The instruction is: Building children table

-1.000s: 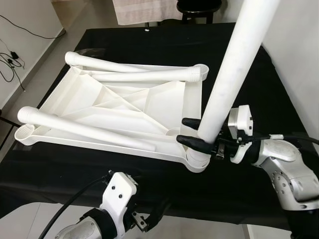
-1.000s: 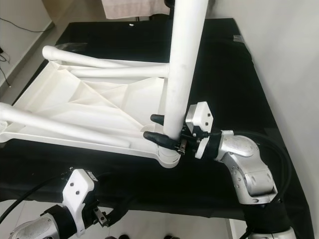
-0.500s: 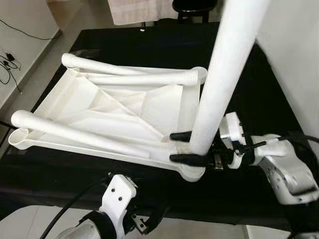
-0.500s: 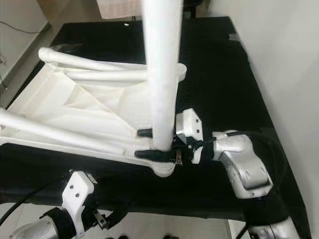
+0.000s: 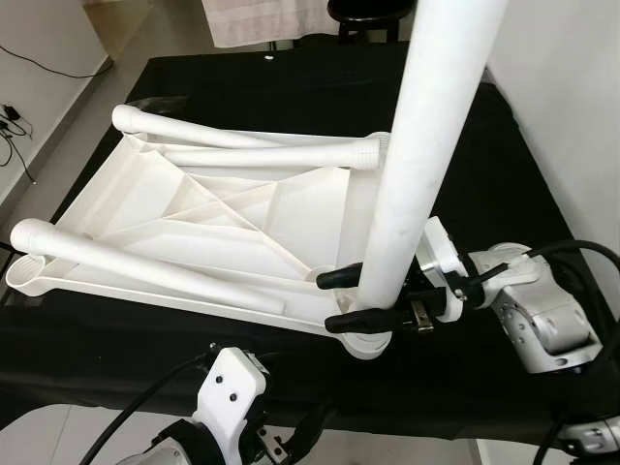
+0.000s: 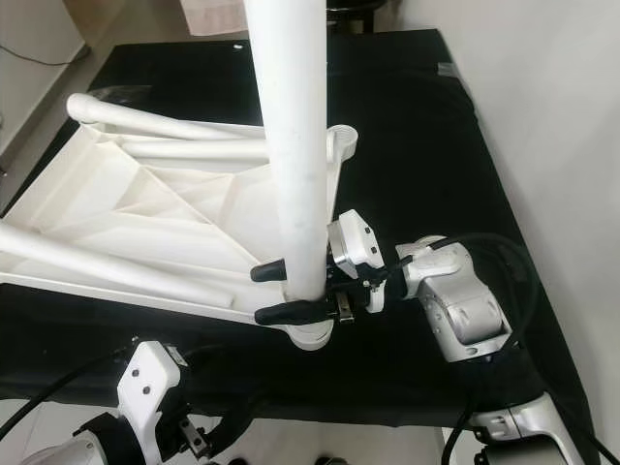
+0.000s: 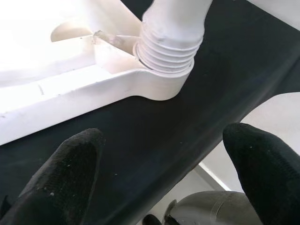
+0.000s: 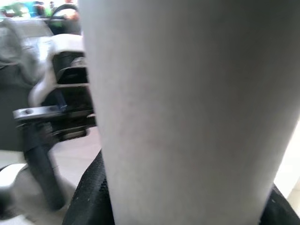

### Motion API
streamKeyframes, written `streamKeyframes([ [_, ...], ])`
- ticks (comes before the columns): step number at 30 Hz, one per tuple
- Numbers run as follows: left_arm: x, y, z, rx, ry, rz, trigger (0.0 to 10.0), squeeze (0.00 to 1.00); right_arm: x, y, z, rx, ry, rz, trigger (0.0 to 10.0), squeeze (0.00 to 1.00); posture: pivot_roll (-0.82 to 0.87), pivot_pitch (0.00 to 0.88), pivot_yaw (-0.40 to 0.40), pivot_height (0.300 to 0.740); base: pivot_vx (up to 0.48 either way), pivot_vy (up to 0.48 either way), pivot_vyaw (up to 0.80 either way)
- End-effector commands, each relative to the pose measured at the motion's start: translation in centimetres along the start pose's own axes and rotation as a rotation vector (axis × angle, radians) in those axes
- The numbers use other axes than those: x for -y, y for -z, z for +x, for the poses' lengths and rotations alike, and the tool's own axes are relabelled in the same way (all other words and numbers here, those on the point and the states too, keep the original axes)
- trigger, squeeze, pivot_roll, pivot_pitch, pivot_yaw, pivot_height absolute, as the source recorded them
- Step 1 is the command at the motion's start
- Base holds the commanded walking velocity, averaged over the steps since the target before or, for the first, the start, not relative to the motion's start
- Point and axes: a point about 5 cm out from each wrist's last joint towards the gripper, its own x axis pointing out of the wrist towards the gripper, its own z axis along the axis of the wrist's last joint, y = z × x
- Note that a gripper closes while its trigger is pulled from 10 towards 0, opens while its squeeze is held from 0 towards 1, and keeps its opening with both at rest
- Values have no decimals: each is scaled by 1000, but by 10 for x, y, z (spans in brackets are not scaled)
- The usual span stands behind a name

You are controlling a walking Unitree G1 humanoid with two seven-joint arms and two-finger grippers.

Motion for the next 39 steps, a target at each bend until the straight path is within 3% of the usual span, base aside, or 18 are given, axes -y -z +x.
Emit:
streamKeyframes([
  [1, 4, 3, -3, -24, 17, -20, 10000, 0, -12, 35, 14, -83, 28, 134, 10000, 0, -13, 324, 26, 740, 0, 0, 0],
  [2, 4, 3, -3, -24, 17, -20, 10000, 0, -12, 35, 14, -83, 28, 134, 10000, 0, -13, 324, 26, 740, 0, 0, 0],
  [5, 4, 2, -3, -22, 17, -26, 10000, 0, -15, 46, 8, -132, 268, 189, 10000, 0, -20, 341, 25, 740, 0, 0, 0],
  [13, 3, 2, -4, -24, 19, -27, 10000, 0, -21, 52, -2, -200, 496, 223, 10000, 0, -27, 339, 24, 740, 0, 0, 0],
  [14, 2, 2, -4, -25, 17, -26, 10000, 0, -20, 56, -8, -258, 663, 233, 10000, 0, -31, 334, 22, 740, 0, 0, 0],
  [15, 2, 2, -4, -25, 17, -26, 10000, 0, -20, 56, -8, -258, 663, 233, 10000, 0, -31, 334, 22, 740, 0, 0, 0],
  [16, 0, 2, -3, -25, 13, -24, 10000, 0, -18, 61, -19, -342, 890, 234, 10000, 0, -38, 325, 25, 740, 0, 0, 0],
  [17, 0, 2, -3, -25, 13, -24, 10000, 0, -18, 61, -19, -342, 890, 234, 10000, 0, -38, 325, 25, 740, 0, 0, 0],
  [18, -1, 2, -3, -24, 11, -21, 10000, 0, -20, 61, -25, -391, 1023, 219, 10000, 0, -39, 325, 27, 740, 0, 0, 0],
  [19, -1, 2, -3, -24, 11, -21, 10000, 0, -20, 61, -25, -391, 1023, 219, 10000, 0, -39, 325, 27, 740, 0, 0, 0],
  [20, -2, 3, -2, -23, 8, -20, 10000, 0, -23, 61, -27, -415, 1107, 210, 10000, 0, -45, 320, 32, 740, 0, 0, 0],
  [23, -7, 4, 1, -21, 9, -3, 10000, 0, -26, 62, -15, -380, 1160, 230, 10000, 0, -45, 290, 35, 740, 0, 0, 0],
  [35, -14, 2, 4, -6, -34, 15, 10000, 0, -21, 63, -15, -320, 1279, 303, 10000, 0, -43, 269, 32, 740, 0, 0, 0],
  [39, -18, 2, 6, 1, -55, 21, 10000, 0, -15, 56, -11, -175, 1325, 400, 10000, 0, -45, 263, 31, 740, 0, 0, 0],
])
